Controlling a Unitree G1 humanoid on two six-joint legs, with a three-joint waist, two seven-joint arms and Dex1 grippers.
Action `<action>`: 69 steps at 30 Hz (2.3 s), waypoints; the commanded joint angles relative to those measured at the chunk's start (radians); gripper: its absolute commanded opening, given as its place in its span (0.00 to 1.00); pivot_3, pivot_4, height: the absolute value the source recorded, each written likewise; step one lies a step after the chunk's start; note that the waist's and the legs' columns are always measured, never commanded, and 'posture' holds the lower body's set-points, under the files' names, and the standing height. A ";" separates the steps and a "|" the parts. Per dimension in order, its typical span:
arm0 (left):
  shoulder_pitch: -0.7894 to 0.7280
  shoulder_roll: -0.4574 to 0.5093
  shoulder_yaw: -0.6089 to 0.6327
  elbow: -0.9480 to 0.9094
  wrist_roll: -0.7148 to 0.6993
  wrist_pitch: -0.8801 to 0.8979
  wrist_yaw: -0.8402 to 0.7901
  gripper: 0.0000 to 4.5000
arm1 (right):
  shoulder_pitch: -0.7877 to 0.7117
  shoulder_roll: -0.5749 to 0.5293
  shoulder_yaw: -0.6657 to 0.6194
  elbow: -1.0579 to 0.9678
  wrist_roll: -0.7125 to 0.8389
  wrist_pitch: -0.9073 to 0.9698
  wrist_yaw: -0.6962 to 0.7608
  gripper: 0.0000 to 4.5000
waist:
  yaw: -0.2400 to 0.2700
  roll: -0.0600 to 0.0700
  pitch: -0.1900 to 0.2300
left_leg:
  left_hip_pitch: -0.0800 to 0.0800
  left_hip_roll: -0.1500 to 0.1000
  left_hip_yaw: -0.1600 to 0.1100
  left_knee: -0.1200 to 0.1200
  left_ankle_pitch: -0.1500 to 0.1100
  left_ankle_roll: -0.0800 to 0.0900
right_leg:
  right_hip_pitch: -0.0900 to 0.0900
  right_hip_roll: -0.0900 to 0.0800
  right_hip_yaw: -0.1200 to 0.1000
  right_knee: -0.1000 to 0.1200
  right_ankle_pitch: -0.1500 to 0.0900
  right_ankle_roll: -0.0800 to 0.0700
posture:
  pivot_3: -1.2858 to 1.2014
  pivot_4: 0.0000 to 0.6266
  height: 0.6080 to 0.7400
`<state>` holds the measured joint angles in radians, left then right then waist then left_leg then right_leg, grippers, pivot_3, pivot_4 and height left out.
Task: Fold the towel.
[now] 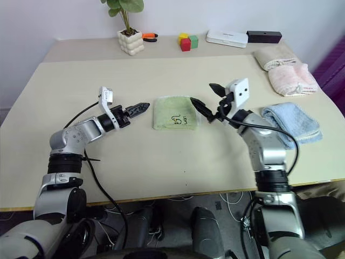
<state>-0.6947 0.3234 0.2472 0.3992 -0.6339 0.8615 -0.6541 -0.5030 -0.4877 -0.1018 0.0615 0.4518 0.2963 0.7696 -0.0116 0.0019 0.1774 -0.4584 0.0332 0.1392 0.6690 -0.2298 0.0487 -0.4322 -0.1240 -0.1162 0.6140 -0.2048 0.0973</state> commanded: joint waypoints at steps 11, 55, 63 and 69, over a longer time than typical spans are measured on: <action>-0.010 -0.043 0.003 0.020 -0.070 0.237 0.024 0.98 | 0.172 -0.227 -0.076 -0.312 0.193 0.158 0.260 1.00 | 0.006 -0.001 0.000 | 0.001 -0.001 0.000 0.000 0.000 0.001 | 0.001 -0.001 0.000 0.000 0.000 0.000 | 0.52 0.24 1.00; -0.044 -0.144 0.352 0.177 0.022 -0.495 0.417 0.01 | 0.188 -0.247 -0.085 -0.289 0.169 0.115 0.256 1.00 | 0.016 -0.001 -0.001 | -0.002 -0.001 -0.001 0.009 -0.009 0.012 | 0.002 -0.007 -0.004 0.000 0.000 0.000 | 0.52 0.24 1.00; 0.128 -0.232 0.454 -0.038 0.015 -0.720 0.715 0.01 | 0.102 -0.225 -0.027 -0.186 0.127 0.075 0.301 1.00 | 0.027 -0.001 -0.001 | -0.002 -0.003 -0.001 0.012 -0.012 0.013 | 0.004 -0.009 -0.004 -0.001 0.000 0.000 | 0.52 0.24 1.00; 0.209 -0.347 0.424 -0.205 -0.015 -0.742 0.820 0.01 | 0.063 -0.212 -0.004 -0.144 0.106 0.056 0.329 1.00 | 0.025 -0.001 -0.001 | -0.002 -0.004 0.000 0.013 -0.013 0.014 | 0.005 -0.010 -0.004 -0.002 0.000 0.000 | 0.52 0.24 1.00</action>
<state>-0.4998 -0.0100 0.6814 0.2280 -0.6285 0.1254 0.1331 -0.4164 -0.7032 -0.0985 -0.0755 0.5582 0.3739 1.0890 0.0133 0.0011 0.1763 -0.4603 0.0298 0.1391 0.6824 -0.2425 0.0629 -0.4276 -0.1334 -0.1204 0.6125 -0.2045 0.0970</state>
